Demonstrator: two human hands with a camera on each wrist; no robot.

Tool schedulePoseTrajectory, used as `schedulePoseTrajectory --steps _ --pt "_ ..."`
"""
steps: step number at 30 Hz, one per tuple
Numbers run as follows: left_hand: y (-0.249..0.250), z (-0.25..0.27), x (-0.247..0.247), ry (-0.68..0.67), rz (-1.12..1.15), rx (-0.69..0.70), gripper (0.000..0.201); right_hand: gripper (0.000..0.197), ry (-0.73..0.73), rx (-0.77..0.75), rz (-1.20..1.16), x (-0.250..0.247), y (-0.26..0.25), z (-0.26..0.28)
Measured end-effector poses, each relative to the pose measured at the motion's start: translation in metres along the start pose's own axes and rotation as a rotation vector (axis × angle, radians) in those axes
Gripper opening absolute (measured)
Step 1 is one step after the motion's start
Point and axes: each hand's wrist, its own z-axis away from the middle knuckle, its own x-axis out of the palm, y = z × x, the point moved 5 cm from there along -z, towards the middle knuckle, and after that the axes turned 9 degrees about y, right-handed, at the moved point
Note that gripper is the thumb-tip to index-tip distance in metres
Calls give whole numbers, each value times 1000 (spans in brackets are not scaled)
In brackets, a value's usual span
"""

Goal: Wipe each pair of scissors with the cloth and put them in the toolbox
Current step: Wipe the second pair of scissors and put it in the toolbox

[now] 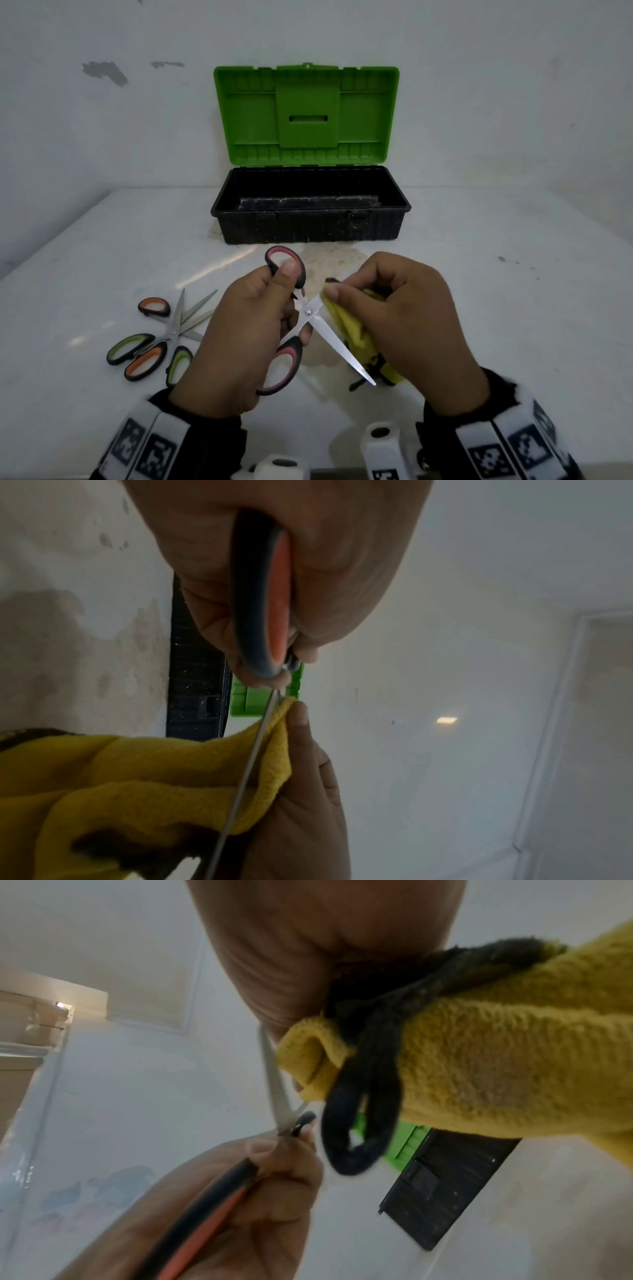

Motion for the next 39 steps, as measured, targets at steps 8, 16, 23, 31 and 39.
schedulePoseTrajectory --steps 8,16,23,31,39 --pt "4 0 -2 -13 -7 35 42 17 -6 -9 -57 0 -6 5" --pt "7 -1 -4 -53 5 67 39 16 57 -7 -85 -3 -9 3" --pt "6 -2 -5 -82 26 137 38 20 114 103 -156 -13 3 -10" --pt "6 -2 -4 -63 21 148 38 22 208 177 -182 -33 13 -26" --pt "11 0 -2 -14 -124 310 36 22 71 96 -152 -20 -6 -13"
